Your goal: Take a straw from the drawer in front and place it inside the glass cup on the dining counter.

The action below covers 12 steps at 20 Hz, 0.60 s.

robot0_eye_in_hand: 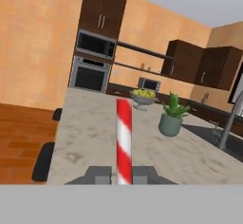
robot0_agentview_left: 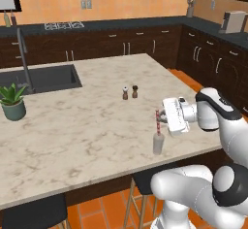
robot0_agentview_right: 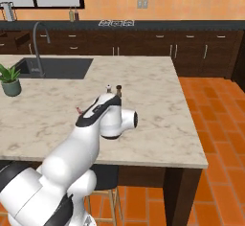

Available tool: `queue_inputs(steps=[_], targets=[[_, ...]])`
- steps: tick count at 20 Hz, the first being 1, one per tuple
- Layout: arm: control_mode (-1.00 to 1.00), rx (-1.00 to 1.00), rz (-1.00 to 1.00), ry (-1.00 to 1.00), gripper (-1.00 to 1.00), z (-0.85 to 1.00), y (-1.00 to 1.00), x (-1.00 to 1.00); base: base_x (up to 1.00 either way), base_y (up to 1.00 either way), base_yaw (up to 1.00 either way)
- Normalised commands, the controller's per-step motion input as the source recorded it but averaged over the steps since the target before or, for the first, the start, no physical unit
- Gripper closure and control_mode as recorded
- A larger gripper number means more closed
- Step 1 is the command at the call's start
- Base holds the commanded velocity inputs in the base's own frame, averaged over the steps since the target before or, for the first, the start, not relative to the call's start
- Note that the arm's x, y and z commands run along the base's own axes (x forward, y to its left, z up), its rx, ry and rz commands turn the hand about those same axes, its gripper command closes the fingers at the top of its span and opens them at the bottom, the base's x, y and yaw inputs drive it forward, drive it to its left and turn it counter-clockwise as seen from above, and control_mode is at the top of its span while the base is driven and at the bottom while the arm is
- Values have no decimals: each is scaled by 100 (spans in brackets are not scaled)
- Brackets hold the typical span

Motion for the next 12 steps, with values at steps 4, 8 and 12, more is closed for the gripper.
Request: queue_inputs(steps=[4, 8, 12], targets=[[-100, 6, 0, 0, 100, -4, 0, 0, 0, 0, 0], [-100, 6, 0, 0, 100, -10, 0, 0, 0, 0, 0], [-100, 1, 0, 0, 100, -28, -5, 4, 0, 0, 0]])
